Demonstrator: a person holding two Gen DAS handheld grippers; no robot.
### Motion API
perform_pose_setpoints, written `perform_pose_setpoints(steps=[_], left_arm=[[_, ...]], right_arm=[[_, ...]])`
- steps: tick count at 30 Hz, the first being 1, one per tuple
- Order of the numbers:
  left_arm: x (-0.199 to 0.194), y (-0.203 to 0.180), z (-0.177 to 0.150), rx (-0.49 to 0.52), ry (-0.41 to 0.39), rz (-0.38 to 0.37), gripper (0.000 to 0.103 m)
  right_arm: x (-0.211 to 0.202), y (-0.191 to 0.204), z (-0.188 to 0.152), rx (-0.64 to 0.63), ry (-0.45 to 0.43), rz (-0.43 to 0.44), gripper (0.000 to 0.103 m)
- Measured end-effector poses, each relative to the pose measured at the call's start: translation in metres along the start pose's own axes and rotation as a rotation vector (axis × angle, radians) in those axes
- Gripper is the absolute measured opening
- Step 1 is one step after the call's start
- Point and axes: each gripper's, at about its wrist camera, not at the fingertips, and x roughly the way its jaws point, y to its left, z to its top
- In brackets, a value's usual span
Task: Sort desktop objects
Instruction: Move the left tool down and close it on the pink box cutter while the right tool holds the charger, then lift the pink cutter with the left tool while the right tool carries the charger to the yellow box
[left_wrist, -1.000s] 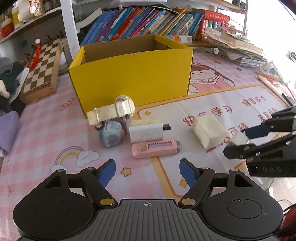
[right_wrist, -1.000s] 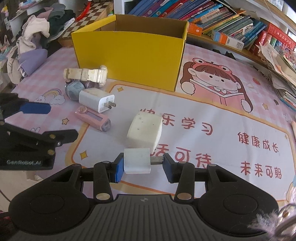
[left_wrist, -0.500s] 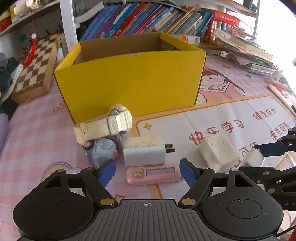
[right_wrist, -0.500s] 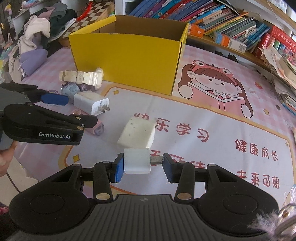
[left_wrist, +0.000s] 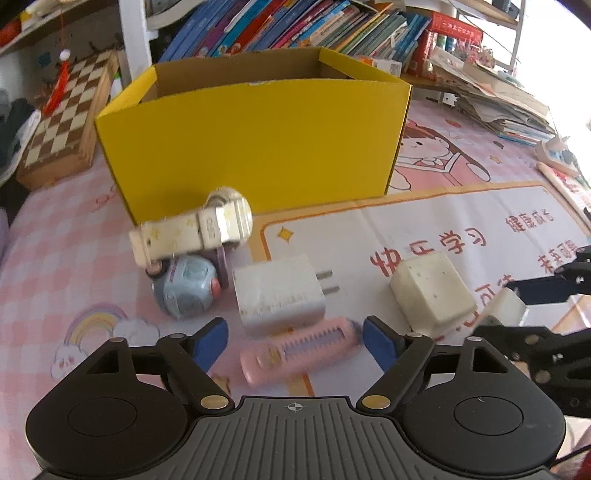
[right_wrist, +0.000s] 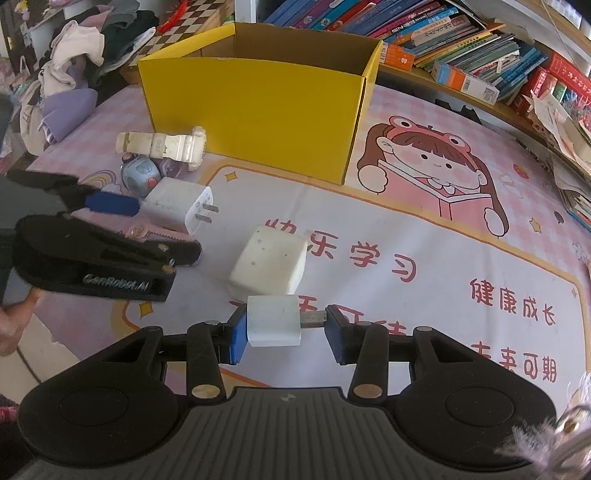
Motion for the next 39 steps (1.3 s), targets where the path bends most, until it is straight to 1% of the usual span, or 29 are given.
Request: perform_pose_setpoints(steps=[2,5,10,14,16,17,18,23,26,31,39], left_arm=[[-0.002,0.0,-0.005,-0.003,0.011,-0.016,0.084],[0.002,0.0,-0.008,0.007,0.029,-0.005,0.084],[0.003,-0.004,-0.004,-0.013,0.02,0.005,0.084],[0.007,-0.011,-0.005,0.022,0.018,0.011,0.084],[0.007,-0.01,-0.006,0.023,0.014,0.011,0.083],[0.006,-0.009,-0.006,0.018,0.01,0.012,0.077],[0.006,-0.008,-0.006,0.013,0.005,0.014,0.076],[0.0,-0.002,-0.01,0.006,0.007,-0.001,0.074],[-0.007,0.006,-0.014,-0.02,0.013,-0.013,0.074],[-0.029,0.017,-0.017,-0.037,-0.027,-0.012,0.074],[-0.057,0.027,-0.024,-0.024,-0.085,-0.002,0.074]], right_arm=[[0.0,0.0,0.0,-0.001,0.0,0.001,0.041],[0.0,0.001,0.001,-0.001,0.003,0.005,0.041],[0.0,0.005,0.001,-0.018,0.004,0.011,0.041],[0.001,0.004,0.001,-0.018,0.008,0.007,0.041],[0.001,0.004,0.0,-0.016,0.011,0.006,0.041],[0.002,0.004,0.001,-0.014,0.011,0.006,0.041],[0.002,0.004,0.001,-0.013,0.01,0.005,0.041],[0.0,0.006,0.0,-0.005,0.004,0.01,0.041],[-0.001,0.009,0.0,0.0,-0.001,0.016,0.041],[-0.004,0.018,-0.001,0.007,-0.013,0.025,0.041],[-0.011,0.037,0.0,-0.001,-0.039,0.035,0.041]])
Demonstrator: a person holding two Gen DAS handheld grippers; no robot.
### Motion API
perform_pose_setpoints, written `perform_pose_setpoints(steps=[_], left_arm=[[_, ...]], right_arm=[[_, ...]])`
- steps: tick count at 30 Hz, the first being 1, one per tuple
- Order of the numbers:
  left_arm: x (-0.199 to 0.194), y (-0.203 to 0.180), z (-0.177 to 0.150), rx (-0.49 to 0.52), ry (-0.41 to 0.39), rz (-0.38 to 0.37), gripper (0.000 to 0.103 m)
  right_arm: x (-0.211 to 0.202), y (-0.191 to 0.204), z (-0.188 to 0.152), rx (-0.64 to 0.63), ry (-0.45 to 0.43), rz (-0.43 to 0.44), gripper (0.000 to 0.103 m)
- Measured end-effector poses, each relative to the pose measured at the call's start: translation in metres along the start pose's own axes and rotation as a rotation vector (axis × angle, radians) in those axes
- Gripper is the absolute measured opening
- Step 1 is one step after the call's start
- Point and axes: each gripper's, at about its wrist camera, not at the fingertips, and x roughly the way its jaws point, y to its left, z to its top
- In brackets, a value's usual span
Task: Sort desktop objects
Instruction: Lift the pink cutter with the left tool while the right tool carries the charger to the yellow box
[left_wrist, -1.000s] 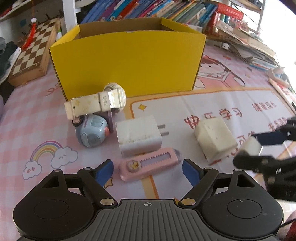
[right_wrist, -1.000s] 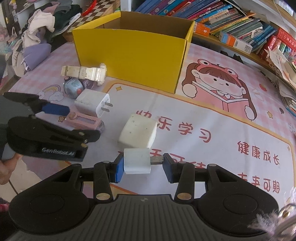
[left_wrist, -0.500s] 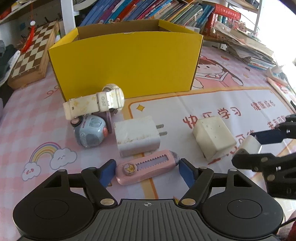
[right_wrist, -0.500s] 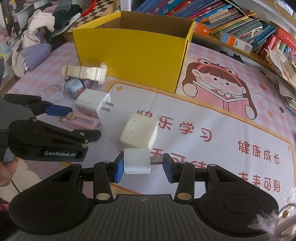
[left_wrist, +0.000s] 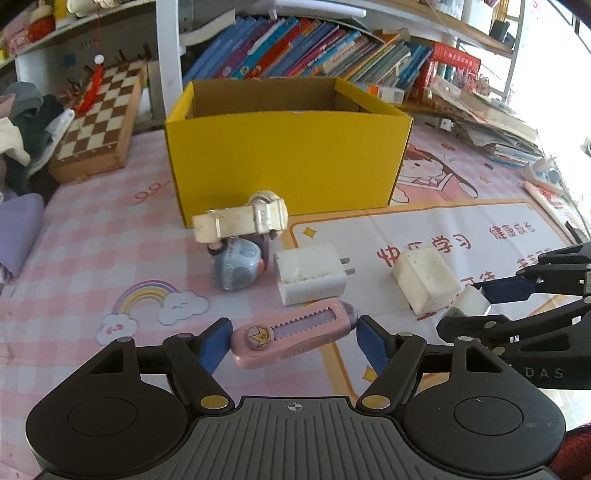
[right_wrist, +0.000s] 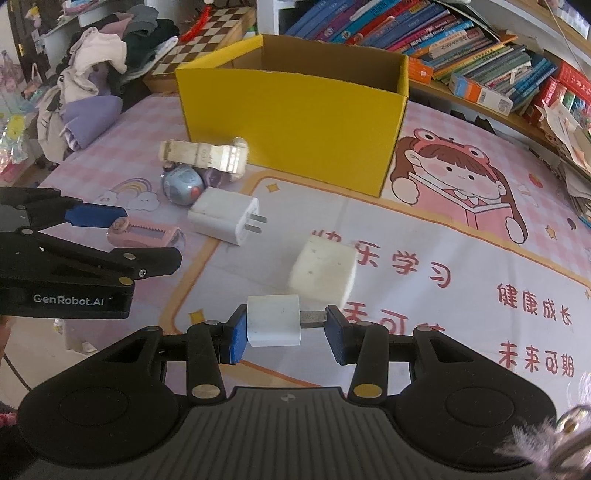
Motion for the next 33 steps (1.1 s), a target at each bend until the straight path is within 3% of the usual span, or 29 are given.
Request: perform_pose_setpoints(steps=[24,33], left_arm=[[-0.058,0.016,0.005,0.113,-0.149,-0.025,0.074],[-0.07,0.02,0.019,0.137,-0.204,-0.046,0.074]], right_arm=[[-0.03,0.031,0.006,0.041,-0.072,-0.041,0.041],[-0.043,0.031,0.024,0.011,-0.115,-0.068,0.041]])
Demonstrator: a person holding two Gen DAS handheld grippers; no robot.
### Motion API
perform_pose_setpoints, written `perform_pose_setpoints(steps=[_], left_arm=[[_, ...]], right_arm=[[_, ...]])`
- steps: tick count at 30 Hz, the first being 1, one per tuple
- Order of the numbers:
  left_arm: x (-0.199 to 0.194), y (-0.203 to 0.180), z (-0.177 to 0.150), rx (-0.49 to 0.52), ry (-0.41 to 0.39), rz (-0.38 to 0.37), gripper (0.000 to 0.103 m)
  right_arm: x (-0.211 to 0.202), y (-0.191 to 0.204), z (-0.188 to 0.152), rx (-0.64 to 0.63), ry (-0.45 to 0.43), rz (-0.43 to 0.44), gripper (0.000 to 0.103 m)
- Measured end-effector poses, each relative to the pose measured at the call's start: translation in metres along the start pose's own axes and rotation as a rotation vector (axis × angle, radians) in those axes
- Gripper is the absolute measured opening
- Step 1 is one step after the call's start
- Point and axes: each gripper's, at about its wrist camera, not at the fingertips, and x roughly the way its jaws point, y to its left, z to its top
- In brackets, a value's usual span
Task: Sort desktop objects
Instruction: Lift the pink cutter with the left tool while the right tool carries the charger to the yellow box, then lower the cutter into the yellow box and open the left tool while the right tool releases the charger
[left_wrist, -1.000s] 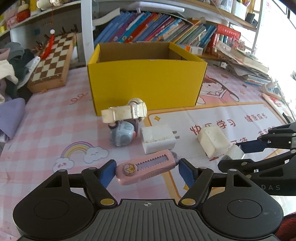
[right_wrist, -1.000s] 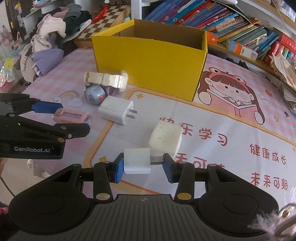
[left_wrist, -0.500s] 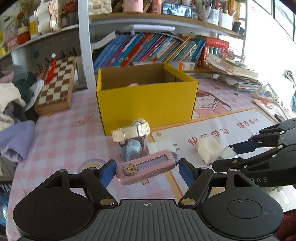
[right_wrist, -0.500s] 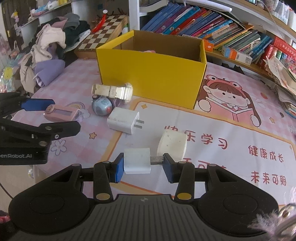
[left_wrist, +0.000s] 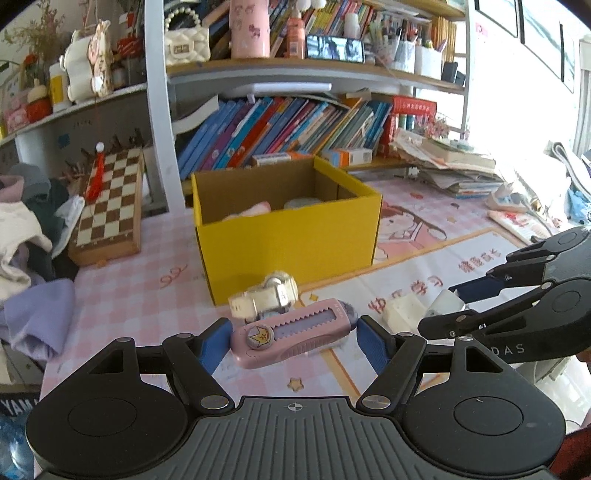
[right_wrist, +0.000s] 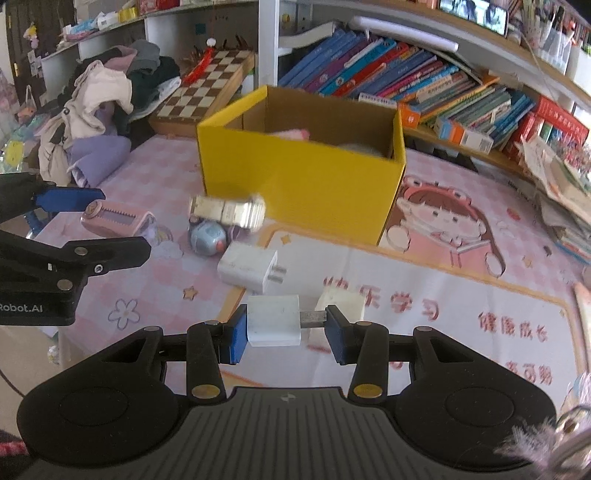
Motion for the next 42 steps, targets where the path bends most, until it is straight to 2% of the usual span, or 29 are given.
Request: perform_pose_setpoints(steps=[9,26,38,42], left_arm=[[0.011,0.004,0.037,0.008,-0.074,0.008,0.075],[0.065,0.008,0.104,0.024,-0.12,0.087,0.075],[0.111,0.023,0.13,0.021,-0.064,0.123,0.075],[0.132,0.031,0.14,0.041,-0.025,0.121,0.075]], right_arm=[[-0.001,-0.023,0.044,-0.058,-0.076,-0.007,0.041],[0.035,-0.078,0.125,-0.165,-0.164,0.056,0.041],[0.084,-0.093,0.165,-0.249,-0.132,0.125,0.041],[0.107,-0.089,0.174,-0.336,-0.101,0.136,0.041]])
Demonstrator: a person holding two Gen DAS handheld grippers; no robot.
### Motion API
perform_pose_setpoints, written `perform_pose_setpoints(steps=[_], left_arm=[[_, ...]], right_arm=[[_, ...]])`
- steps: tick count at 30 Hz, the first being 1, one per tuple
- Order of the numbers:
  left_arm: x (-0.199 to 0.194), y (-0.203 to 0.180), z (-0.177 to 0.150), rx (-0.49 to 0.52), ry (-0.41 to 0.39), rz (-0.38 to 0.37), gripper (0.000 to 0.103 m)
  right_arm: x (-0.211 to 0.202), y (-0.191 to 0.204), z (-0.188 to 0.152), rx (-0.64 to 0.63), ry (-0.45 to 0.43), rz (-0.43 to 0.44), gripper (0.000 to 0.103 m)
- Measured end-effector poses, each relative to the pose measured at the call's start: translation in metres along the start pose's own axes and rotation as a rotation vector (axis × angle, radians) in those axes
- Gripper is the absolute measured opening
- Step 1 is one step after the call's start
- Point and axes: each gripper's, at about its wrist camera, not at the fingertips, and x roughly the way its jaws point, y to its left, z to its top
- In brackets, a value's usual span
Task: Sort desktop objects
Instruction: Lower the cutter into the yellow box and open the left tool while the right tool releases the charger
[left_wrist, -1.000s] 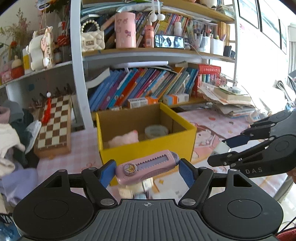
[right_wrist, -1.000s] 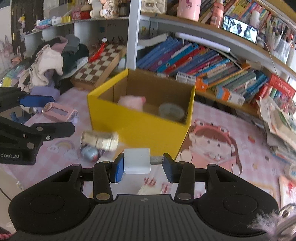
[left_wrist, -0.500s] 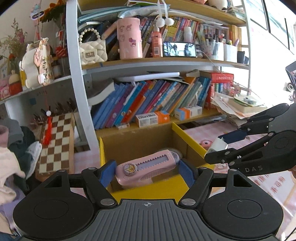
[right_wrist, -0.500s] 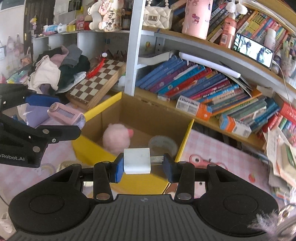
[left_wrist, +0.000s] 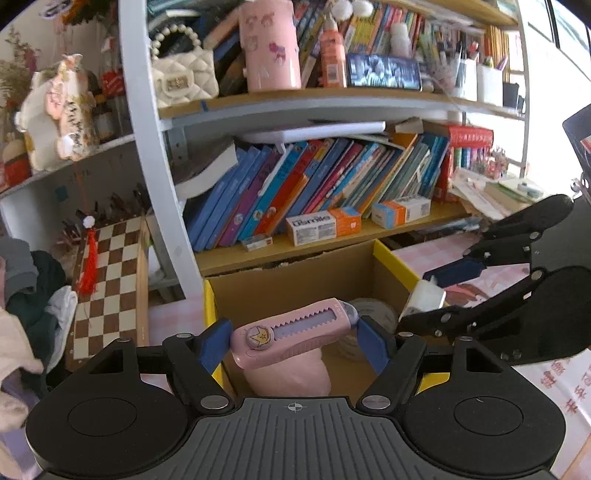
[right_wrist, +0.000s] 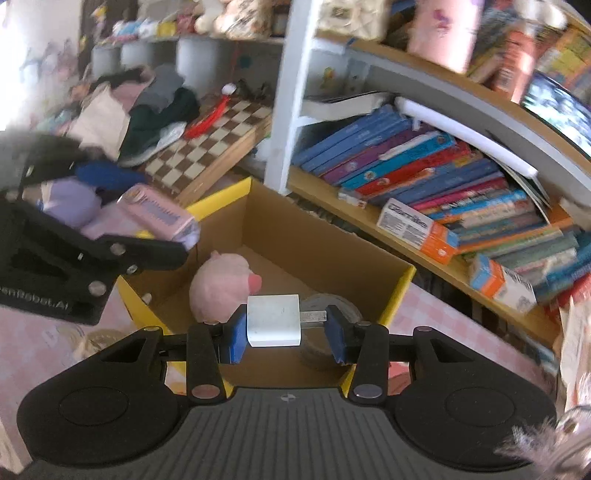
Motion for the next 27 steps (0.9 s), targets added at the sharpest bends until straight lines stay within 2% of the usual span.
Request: perform_pose_setpoints(steps=[8,15,27], left_arm=[[0.045,0.011,0.018,0.034,0.073,0.001,0.075],[0.087,0.021,0.028,0.014,0.142,-0.01,0.075],[0.151,0.025,0.023,-0.023,0.296,-0.02,0.075]], right_arm=[[0.051,-0.005,0.016,-0.111,0.085,0.053,0.041],[0.092,-0.006,0.02,-0.197,0.188,0.091,0.041],[0.147,0.006,0.02,-0.358,0.339,0.183,0.042]])
